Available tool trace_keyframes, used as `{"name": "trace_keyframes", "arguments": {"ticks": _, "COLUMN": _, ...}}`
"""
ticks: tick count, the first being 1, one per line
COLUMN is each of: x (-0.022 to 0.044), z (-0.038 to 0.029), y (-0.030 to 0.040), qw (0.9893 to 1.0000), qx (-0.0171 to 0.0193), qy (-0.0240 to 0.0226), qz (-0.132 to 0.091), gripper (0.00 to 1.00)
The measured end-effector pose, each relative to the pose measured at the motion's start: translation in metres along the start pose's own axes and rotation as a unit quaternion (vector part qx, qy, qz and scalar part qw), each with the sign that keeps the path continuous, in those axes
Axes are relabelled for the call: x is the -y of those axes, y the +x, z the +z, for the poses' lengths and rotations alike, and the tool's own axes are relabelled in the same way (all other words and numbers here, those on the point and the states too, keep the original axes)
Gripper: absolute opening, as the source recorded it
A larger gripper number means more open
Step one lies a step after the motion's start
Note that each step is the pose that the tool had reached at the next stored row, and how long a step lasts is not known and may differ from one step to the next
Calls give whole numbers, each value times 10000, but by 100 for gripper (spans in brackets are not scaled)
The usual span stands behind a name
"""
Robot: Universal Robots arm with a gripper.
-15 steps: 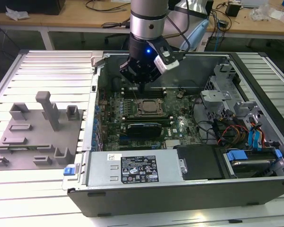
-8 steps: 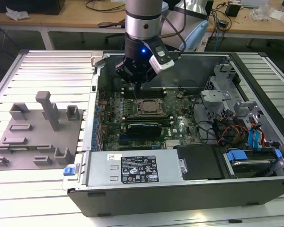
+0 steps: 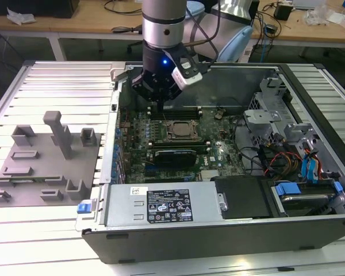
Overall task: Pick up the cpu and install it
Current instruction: 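Install the first cpu locking lever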
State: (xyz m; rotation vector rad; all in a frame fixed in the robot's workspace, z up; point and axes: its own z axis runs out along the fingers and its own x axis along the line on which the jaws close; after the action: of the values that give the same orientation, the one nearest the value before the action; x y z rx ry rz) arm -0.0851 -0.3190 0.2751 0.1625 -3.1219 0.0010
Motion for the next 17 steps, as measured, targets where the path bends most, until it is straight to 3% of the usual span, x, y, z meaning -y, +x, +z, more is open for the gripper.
{"name": "trace_keyframes", "arguments": {"ticks": 2, "x": -1, "z": 7, "y": 7, "qw": 10000, "qx": 7, "qy": -37, "qz": -1, "gripper": 11}}
{"name": "trace_keyframes", "arguments": {"ticks": 6, "x": -2, "z": 7, "y": 8, "qw": 10000, "qx": 9, "qy": -46, "qz": -1, "gripper": 11}}
{"name": "trace_keyframes", "arguments": {"ticks": 7, "x": 0, "z": 7, "y": 8, "qw": 10000, "qx": 11, "qy": -75, "qz": -2, "gripper": 11}}
{"name": "trace_keyframes", "arguments": {"ticks": 11, "x": 0, "z": 9, "y": 11, "qw": 9991, "qx": 48, "qy": -419, "qz": -6, "gripper": 11}}
{"name": "trace_keyframes", "arguments": {"ticks": 12, "x": 1, "z": 10, "y": 15, "qw": 9983, "qx": 64, "qy": -574, "qz": -9, "gripper": 11}}
{"name": "trace_keyframes", "arguments": {"ticks": 15, "x": 7, "z": 18, "y": 33, "qw": 9967, "qx": 88, "qy": -806, "qz": -12, "gripper": 11}}
{"name": "trace_keyframes", "arguments": {"ticks": 17, "x": 7, "z": 34, "y": 48, "qw": 9963, "qx": 94, "qy": -858, "qz": -13, "gripper": 11}}
